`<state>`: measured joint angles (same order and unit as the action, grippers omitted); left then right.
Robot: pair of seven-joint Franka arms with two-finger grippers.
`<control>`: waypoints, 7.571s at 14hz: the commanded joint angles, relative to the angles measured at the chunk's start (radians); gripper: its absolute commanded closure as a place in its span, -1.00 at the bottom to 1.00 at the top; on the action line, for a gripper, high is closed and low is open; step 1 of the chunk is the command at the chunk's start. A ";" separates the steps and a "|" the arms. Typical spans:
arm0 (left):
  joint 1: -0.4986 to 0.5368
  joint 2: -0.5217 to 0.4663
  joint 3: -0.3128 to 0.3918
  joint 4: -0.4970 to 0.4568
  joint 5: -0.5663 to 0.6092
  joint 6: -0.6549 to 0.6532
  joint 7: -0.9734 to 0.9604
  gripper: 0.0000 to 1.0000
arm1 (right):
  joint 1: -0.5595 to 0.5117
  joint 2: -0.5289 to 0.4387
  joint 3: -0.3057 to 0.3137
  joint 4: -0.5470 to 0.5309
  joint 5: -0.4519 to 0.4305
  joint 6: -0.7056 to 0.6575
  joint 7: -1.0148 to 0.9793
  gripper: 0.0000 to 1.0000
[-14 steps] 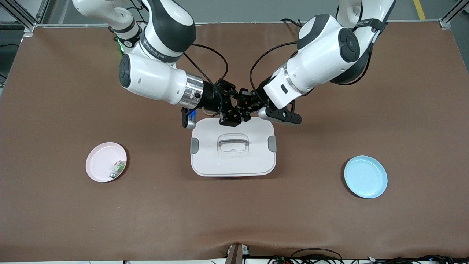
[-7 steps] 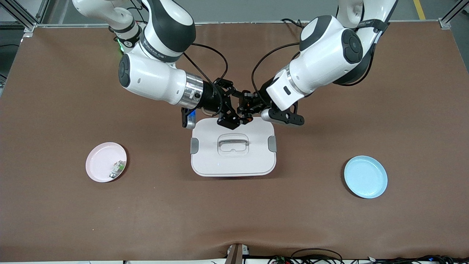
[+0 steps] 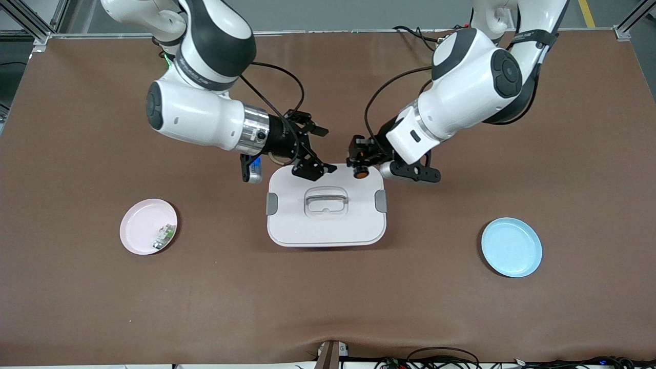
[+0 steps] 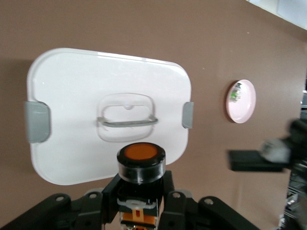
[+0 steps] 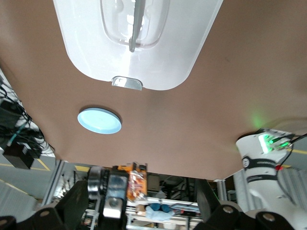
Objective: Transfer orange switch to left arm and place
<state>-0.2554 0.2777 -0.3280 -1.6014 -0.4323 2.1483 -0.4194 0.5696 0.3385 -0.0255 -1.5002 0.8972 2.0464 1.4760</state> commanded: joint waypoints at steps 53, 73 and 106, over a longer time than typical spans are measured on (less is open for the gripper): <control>0.591 0.472 0.015 -0.048 0.797 0.346 1.852 -0.28 | -0.591 -0.417 0.027 -0.114 -0.917 -0.475 -1.508 -1.00; 0.597 0.236 -0.075 0.140 0.630 -0.191 0.871 -1.00 | -0.550 -0.521 0.021 0.086 -0.940 -0.877 -1.568 -1.00; 0.341 -0.298 0.201 0.046 0.483 -0.590 0.300 -1.00 | -0.678 -0.224 0.013 0.031 -0.919 -0.535 -1.470 -1.00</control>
<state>0.0906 -0.0057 -0.1226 -1.5573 0.0710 1.5842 -0.1387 -0.0646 0.1107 -0.0151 -1.4624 -0.0354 1.5175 -0.0040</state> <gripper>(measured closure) 0.000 0.000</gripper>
